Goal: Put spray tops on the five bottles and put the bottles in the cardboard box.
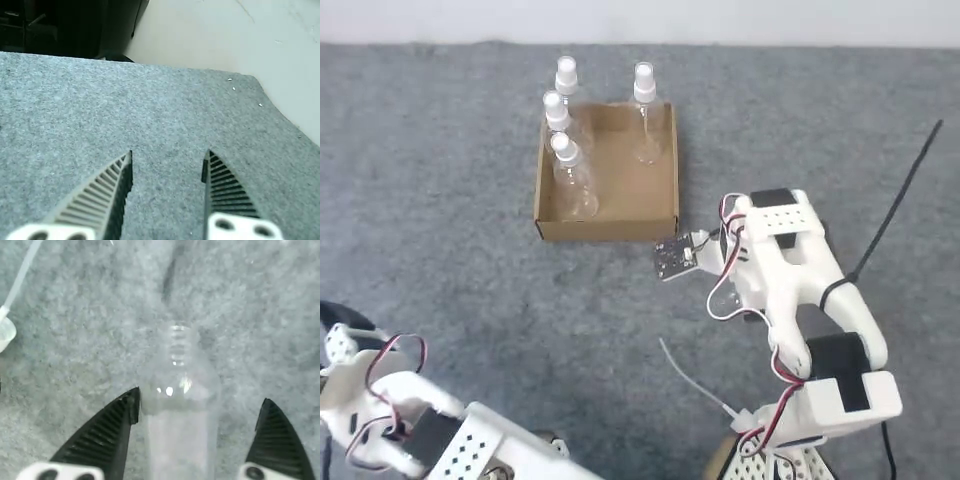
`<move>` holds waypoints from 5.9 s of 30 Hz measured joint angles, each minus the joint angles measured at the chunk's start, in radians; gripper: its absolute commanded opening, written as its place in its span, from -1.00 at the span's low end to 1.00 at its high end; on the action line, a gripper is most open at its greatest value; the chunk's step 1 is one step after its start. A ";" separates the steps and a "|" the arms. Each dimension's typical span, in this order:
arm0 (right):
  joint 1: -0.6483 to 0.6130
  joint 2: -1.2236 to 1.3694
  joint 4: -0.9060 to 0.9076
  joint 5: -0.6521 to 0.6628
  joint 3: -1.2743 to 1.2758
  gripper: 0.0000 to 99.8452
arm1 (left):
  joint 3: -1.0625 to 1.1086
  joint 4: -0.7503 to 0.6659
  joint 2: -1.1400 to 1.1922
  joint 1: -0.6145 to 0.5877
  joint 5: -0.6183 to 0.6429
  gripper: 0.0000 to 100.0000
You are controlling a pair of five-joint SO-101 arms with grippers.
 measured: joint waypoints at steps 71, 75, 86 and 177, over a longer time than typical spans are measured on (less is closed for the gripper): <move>-0.110 -0.115 -0.080 -1.277 -0.233 -0.99 | 0.000 0.150 0.000 0.250 -0.083 -0.58; -0.110 -0.250 -0.109 -1.277 -0.123 -0.99 | 0.000 0.150 0.000 0.255 -0.083 -0.59; -0.011 -0.437 -0.242 -1.346 0.029 -0.99 | -0.098 0.150 0.000 0.273 -0.078 -0.58; 0.379 -0.437 -0.397 -1.567 0.029 -0.98 | -0.640 0.307 1.396 1.930 -0.816 -0.57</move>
